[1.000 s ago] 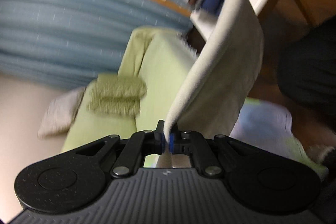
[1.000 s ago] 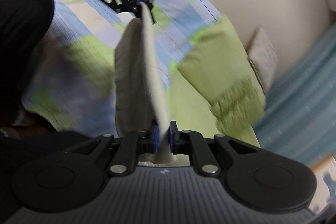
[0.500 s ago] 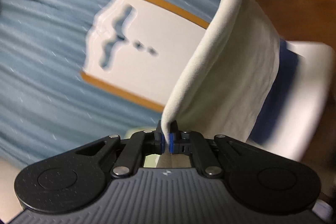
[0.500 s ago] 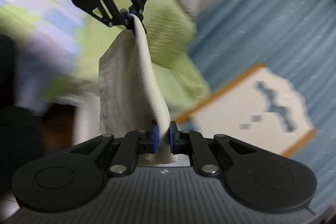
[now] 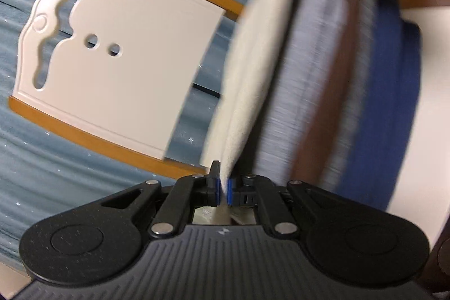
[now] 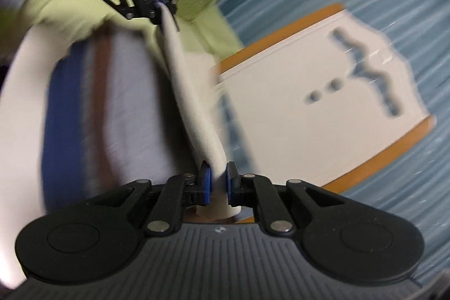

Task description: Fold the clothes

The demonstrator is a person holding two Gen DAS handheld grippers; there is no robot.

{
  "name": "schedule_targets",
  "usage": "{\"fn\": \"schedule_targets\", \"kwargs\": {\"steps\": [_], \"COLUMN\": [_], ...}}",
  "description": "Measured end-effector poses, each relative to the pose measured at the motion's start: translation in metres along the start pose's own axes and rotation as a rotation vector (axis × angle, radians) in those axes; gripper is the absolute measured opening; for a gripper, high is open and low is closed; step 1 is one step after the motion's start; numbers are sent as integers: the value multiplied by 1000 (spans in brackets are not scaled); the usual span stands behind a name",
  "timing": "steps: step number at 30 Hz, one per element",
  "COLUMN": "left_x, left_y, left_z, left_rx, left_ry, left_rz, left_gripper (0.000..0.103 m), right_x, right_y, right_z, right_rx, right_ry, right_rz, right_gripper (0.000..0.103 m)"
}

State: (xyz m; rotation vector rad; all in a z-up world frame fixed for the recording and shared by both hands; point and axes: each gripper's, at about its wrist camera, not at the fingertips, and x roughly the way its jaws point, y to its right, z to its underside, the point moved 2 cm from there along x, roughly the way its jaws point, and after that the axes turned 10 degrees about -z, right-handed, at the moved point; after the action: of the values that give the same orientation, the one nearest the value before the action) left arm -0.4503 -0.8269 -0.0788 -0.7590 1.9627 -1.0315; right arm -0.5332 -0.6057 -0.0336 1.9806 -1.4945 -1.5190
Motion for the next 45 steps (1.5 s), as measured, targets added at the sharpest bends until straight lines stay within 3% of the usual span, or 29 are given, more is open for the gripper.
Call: {"fn": "schedule_targets", "kwargs": {"steps": [7, 15, 25, 29, 31, 35, 38, 43, 45], "left_x": [5, -2, 4, -33, -44, -62, -72, -71, -65], "left_y": [-3, 2, 5, 8, 5, -4, -27, -40, -39], "left_z": [1, 9, 26, 14, 8, 19, 19, -2, -8], "left_rx": [43, 113, 87, 79, 70, -15, -179, -296, -334], "left_ry": [25, 8, -10, -13, -23, -37, -39, -12, -9], "left_rz": [-8, -33, -22, -34, -39, -40, -42, -40, -28], "left_gripper": [4, 6, 5, 6, 13, 13, 13, 13, 13], "right_x": [-19, -3, 12, 15, 12, -18, -36, -26, -17], "right_y": [-23, -22, -22, -27, -28, -25, -11, 35, 46], "right_z": [1, 5, -4, -5, -3, -7, -10, -8, -5], "right_rx": [-62, -100, -123, -129, -105, 28, 197, 534, 606], "right_ry": [-45, -73, -87, -103, -111, -48, 54, 172, 187], "right_rz": [23, 23, 24, 22, 26, 33, 54, 36, 14], "right_gripper": [11, 10, 9, 10, 10, 10, 10, 10, 10]}}
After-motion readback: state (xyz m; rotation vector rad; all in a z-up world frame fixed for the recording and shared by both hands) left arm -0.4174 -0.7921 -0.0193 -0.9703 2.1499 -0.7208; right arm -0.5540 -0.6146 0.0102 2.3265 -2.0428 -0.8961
